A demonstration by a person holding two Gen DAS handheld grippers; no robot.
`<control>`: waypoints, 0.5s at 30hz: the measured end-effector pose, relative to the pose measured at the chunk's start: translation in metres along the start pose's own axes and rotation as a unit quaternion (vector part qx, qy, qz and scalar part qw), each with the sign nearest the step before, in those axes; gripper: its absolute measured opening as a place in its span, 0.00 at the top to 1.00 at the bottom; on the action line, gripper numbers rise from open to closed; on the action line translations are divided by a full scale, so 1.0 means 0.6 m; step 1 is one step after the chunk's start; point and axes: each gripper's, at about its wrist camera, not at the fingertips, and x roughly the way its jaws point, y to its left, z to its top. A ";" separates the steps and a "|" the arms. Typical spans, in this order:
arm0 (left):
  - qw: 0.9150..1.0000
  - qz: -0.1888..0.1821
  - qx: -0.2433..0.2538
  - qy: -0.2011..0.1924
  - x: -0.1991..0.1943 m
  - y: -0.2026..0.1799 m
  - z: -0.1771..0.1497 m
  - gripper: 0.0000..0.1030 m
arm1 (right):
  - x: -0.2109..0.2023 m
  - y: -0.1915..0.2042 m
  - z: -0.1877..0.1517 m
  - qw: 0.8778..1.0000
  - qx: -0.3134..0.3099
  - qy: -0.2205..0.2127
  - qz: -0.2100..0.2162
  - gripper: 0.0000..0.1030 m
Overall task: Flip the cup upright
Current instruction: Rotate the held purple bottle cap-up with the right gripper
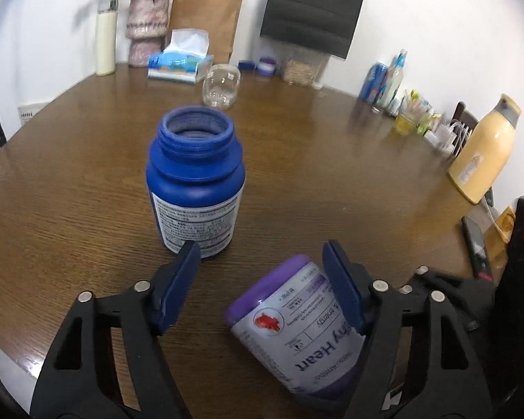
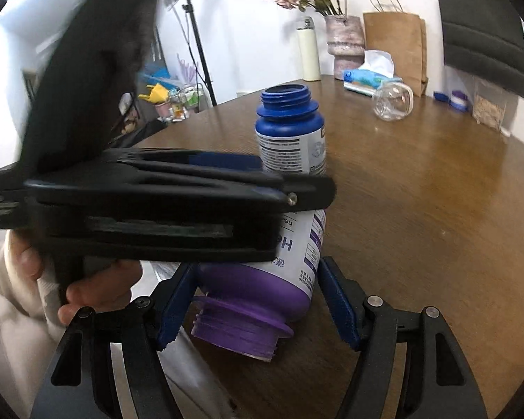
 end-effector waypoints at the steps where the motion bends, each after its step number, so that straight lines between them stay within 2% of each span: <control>1: 1.000 0.004 -0.006 0.001 0.001 0.002 0.001 0.34 | -0.004 -0.002 0.002 1.000 -0.003 0.000 0.002 0.27; 4: 0.999 0.035 -0.007 -0.012 -0.004 0.006 0.005 0.34 | -0.017 -0.023 0.006 1.000 -0.002 -0.003 -0.021 0.21; 7: 0.998 0.063 -0.004 -0.021 -0.008 0.010 0.007 0.34 | -0.031 -0.051 0.001 0.999 0.015 -0.009 -0.048 0.21; 12: 0.997 0.077 -0.010 -0.022 -0.011 0.016 0.005 0.34 | -0.039 -0.103 -0.001 0.993 0.084 -0.020 -0.076 0.21; 15: 0.996 0.089 -0.011 -0.022 -0.013 0.019 0.006 0.33 | -0.037 -0.108 -0.002 0.991 0.097 -0.021 -0.091 0.21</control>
